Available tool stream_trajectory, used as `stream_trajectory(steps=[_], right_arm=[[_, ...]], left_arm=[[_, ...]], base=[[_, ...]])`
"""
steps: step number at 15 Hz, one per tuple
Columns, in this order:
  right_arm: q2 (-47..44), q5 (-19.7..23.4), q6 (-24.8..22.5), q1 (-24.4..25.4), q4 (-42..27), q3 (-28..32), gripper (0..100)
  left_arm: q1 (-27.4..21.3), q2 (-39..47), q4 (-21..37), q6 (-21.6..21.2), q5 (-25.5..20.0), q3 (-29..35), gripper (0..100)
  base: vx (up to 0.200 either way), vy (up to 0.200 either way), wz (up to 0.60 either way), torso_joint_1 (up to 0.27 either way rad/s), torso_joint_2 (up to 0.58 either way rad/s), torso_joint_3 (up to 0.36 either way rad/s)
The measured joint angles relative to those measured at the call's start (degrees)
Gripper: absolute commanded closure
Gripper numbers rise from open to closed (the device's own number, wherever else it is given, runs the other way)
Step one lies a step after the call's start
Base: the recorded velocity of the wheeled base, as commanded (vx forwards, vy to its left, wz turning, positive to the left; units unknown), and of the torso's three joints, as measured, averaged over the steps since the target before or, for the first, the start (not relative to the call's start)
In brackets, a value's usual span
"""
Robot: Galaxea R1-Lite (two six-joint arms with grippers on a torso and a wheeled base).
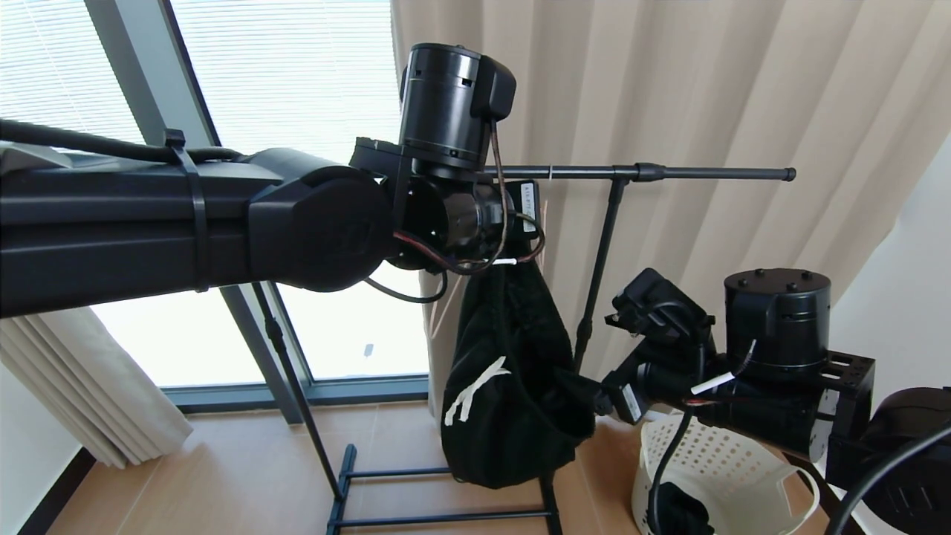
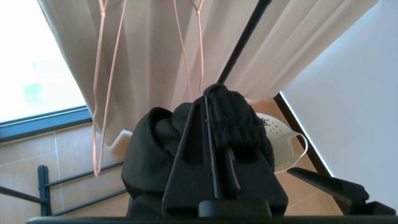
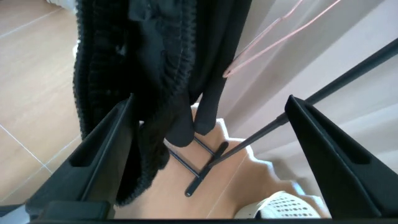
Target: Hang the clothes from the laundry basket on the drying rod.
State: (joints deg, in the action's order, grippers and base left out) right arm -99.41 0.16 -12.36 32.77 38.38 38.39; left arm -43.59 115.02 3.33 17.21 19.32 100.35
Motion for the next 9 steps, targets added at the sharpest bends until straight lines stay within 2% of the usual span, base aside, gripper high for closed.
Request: stream_trajectory(steps=[7, 8, 9], right_arm=[[-4.5, -0.2, 1.5, -1.0, 2.5, 2.0, 0], [-5.1, -0.2, 1.5, -1.2, 2.7, 2.0, 100], [-5.5, -0.2, 1.5, -1.4, 2.7, 2.0, 100]], left_arm=[[-0.4, -0.8, 0.0, 0.0, 0.0, -0.6, 100], [-0.4, -0.9, 0.0, 0.1, 0.0, -0.7, 100], [-0.4, -0.9, -0.1, 0.1, 0.0, -0.9, 100]], base=[[0.0, 0.0, 0.0, 0.0, 0.0, 0.0], [0.0, 0.0, 0.0, 0.0, 0.0, 0.0], [0.0, 0.0, 0.0, 0.0, 0.0, 0.0]])
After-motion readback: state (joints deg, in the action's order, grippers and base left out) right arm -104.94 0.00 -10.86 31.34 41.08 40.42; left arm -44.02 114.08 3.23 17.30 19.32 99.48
